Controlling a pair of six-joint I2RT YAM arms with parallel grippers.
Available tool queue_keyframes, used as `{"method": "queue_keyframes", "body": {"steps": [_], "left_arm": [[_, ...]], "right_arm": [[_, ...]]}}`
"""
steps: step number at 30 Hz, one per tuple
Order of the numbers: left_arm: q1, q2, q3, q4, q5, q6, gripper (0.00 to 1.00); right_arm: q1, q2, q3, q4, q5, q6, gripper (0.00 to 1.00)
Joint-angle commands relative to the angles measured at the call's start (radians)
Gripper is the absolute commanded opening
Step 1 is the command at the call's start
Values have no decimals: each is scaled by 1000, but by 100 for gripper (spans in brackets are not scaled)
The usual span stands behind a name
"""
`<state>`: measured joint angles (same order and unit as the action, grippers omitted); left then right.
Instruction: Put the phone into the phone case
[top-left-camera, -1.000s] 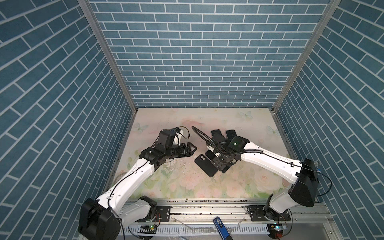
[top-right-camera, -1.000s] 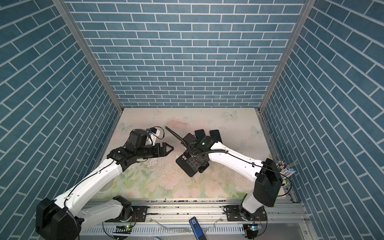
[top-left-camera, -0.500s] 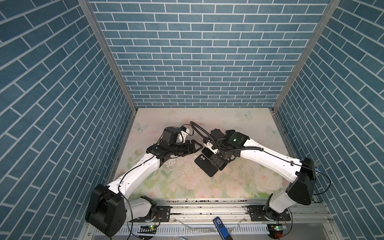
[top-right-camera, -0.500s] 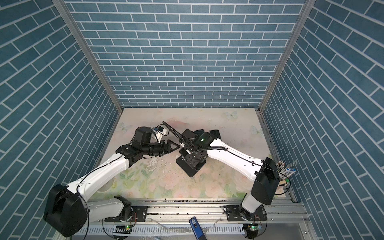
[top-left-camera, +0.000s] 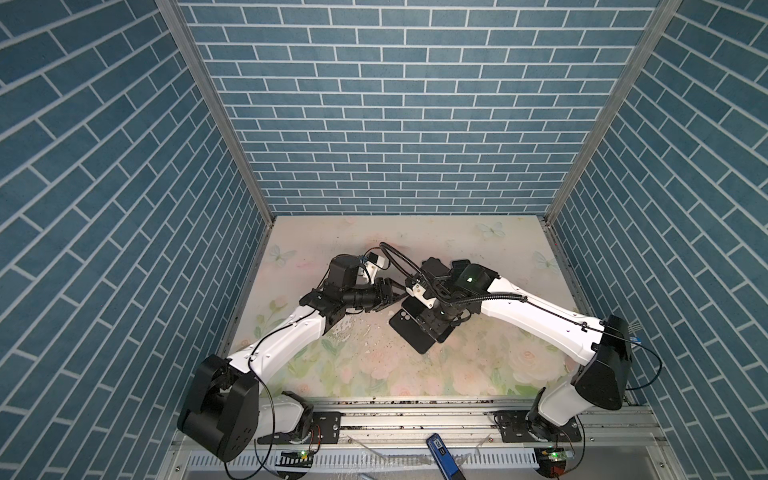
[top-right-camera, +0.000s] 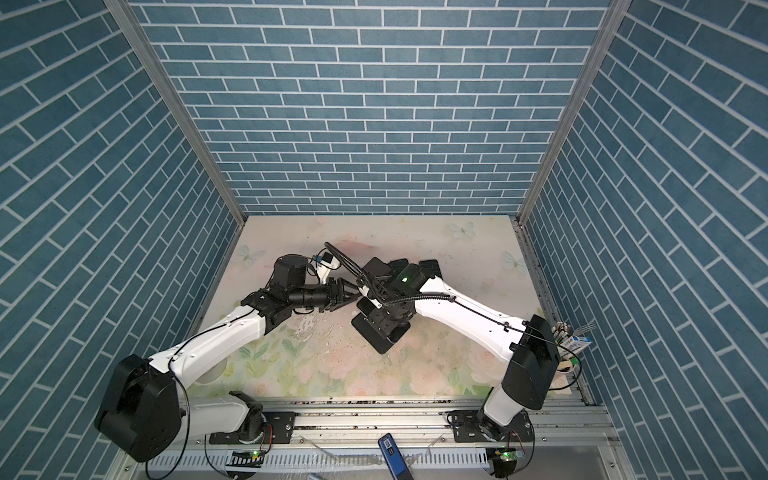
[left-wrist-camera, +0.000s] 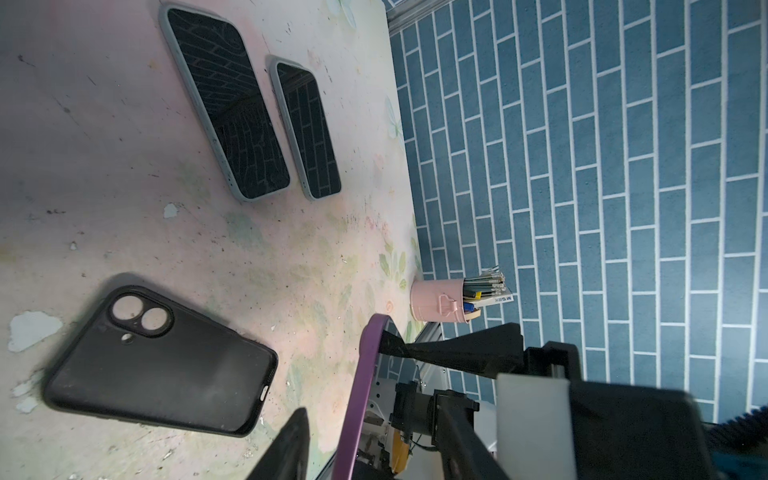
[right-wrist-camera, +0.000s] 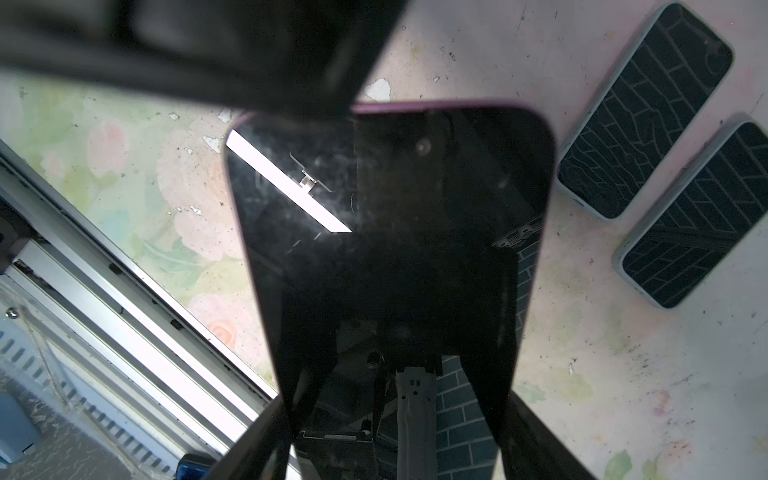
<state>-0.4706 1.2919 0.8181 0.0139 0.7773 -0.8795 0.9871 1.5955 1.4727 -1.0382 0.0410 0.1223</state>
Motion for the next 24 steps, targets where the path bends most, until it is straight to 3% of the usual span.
{"method": "queue_keyframes", "body": {"steps": [1, 17, 24], "left_arm": [[-5, 10, -20, 22, 27, -6, 46], [-9, 10, -70, 139, 98, -86, 34], [-10, 28, -83, 241, 135, -143, 23]], "right_arm": [[1, -13, 49, -11, -13, -27, 65], [1, 0, 78, -5, -49, -10, 65], [1, 13, 102, -16, -49, -9, 65]]}}
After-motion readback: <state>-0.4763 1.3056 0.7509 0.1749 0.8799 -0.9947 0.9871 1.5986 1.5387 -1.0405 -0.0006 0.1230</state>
